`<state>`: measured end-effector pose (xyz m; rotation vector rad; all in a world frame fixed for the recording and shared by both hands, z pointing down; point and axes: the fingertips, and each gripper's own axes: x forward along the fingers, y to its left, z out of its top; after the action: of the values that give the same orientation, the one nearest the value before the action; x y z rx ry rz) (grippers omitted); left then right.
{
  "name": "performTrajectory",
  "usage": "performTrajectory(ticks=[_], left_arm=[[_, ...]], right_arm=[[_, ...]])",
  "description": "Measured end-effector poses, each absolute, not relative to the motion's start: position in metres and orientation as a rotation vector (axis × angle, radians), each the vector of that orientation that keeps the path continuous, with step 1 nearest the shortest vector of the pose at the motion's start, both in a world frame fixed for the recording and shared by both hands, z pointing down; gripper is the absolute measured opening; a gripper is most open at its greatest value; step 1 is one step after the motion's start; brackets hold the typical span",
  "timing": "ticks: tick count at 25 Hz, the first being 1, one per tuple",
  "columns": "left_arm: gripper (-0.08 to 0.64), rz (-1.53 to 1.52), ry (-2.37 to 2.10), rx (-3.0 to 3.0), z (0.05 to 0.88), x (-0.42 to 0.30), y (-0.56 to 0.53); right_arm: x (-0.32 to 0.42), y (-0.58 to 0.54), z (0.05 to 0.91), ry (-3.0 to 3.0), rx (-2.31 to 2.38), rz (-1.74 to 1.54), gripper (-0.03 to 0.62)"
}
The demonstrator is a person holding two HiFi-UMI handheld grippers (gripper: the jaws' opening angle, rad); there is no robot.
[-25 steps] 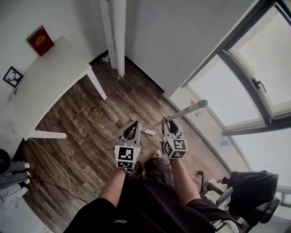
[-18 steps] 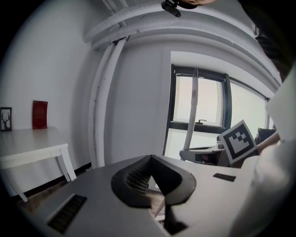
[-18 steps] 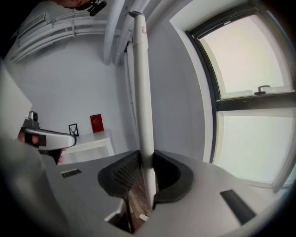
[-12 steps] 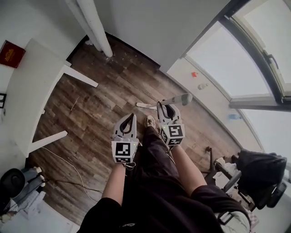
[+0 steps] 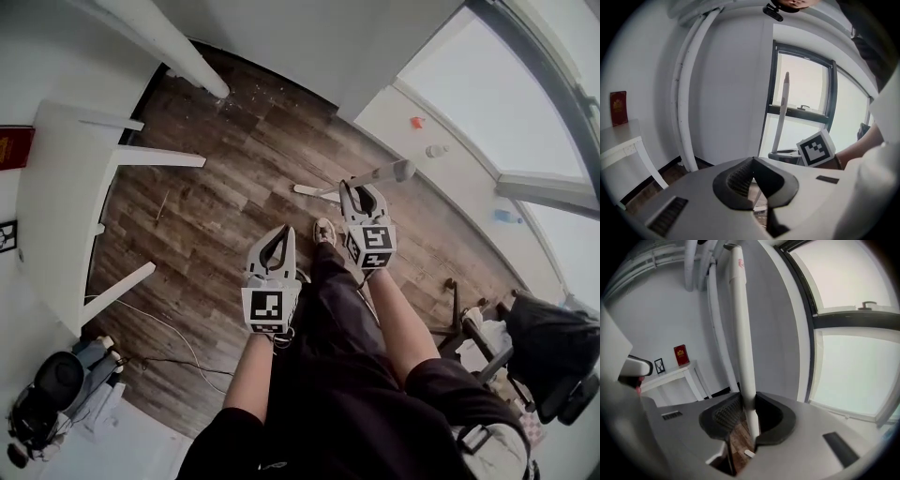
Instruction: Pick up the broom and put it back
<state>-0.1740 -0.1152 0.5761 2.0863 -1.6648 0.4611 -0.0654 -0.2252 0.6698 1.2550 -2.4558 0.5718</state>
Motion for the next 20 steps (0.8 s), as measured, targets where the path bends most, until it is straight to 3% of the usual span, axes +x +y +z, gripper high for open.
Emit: performTrajectory(ticks=[10, 20], left_arm=[[0.0, 0.561, -1.644, 2.054, 0.607, -0.19, -0.153], [0.001, 0.598, -1.615, 2.019, 0.632, -0.203, -0.17]], right_arm=[[-0.079, -0.277, 0.755, -2.346, 1.217, 0.627, 0.1], [-0.093, -0.344, 0.781, -2.324, 1.194, 0.606, 0.1]])
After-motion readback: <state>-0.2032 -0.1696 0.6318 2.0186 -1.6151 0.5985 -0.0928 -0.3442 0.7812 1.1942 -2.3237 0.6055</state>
